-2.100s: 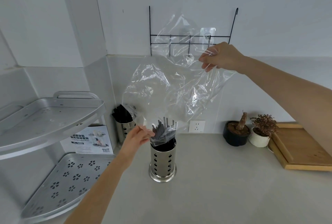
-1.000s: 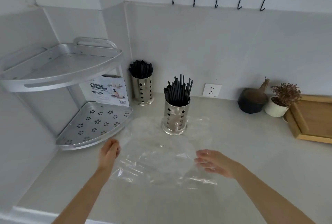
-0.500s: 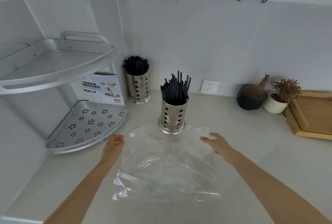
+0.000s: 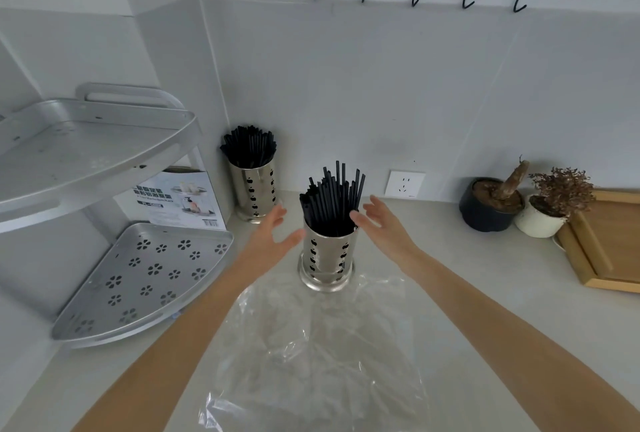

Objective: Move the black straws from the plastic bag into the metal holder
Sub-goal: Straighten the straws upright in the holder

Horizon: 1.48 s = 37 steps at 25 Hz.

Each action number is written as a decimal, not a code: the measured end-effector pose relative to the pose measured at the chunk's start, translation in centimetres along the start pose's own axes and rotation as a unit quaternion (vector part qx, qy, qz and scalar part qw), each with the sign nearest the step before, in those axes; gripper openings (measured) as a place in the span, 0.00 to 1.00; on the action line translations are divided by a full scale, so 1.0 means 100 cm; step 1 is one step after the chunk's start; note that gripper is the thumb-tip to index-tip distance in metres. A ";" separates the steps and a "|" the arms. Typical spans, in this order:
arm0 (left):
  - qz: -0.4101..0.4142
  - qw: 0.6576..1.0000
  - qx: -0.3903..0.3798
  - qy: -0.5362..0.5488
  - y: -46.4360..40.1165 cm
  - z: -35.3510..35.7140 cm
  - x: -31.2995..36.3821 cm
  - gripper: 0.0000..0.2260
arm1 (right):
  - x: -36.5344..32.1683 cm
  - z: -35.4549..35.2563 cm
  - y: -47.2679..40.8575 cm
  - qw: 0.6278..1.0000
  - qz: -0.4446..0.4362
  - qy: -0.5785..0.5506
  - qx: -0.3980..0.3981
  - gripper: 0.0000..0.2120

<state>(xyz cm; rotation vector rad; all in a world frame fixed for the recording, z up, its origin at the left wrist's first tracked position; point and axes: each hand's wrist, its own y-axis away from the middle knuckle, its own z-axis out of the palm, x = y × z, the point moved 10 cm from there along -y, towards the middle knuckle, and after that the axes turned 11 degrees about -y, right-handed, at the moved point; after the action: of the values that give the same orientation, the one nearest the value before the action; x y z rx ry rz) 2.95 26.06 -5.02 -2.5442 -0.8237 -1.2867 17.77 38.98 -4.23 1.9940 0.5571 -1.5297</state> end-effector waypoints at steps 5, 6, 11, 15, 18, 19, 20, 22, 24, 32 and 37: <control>0.015 0.999 -0.038 0.014 -0.035 0.016 0.023 0.39 | -0.034 0.010 -0.032 0.994 -0.023 -0.100 -0.036 0.26; 0.029 0.999 -0.042 0.005 -0.038 0.019 0.028 0.40 | -0.036 0.014 -0.037 0.994 -0.035 -0.097 -0.046 0.25; 0.097 0.994 -0.020 -0.039 -0.039 0.024 0.046 0.38 | -0.035 0.032 -0.027 0.991 -0.103 -0.054 -0.067 0.23; 0.116 0.992 -0.001 -0.047 -0.035 0.019 0.043 0.34 | -0.039 0.027 -0.015 0.988 -0.150 -0.016 -0.031 0.17; 0.132 0.990 0.016 -0.043 -0.033 0.014 0.051 0.35 | -0.044 0.024 -0.010 0.986 -0.168 0.020 -0.016 0.14; 0.139 0.989 0.018 -0.045 -0.032 0.012 0.056 0.35 | -0.046 0.023 -0.009 0.985 -0.171 0.023 -0.017 0.13; 0.148 0.988 0.017 -0.050 -0.032 0.012 0.062 0.35 | -0.048 0.022 -0.009 0.984 -0.174 0.024 -0.019 0.13; 0.178 0.981 0.011 -0.075 -0.031 0.014 0.073 0.33 | -0.052 0.021 -0.008 0.984 -0.175 0.028 -0.020 0.15; 0.197 0.975 0.010 -0.100 -0.028 0.018 0.077 0.32 | -0.052 0.019 -0.010 0.984 -0.172 0.042 -0.006 0.16; 0.194 0.976 0.020 -0.098 -0.031 0.010 0.076 0.25 | -0.058 0.002 -0.015 0.983 -0.176 0.046 0.036 0.09; 0.192 0.976 0.031 -0.096 -0.034 0.012 0.070 0.23 | -0.062 0.015 -0.020 0.983 -0.178 0.052 0.015 0.11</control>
<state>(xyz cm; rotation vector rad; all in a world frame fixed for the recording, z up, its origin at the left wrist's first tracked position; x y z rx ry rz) 5.22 32.09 -0.54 -2.6333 -0.3642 -0.8943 13.80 39.62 1.12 2.0880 0.9816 -1.6506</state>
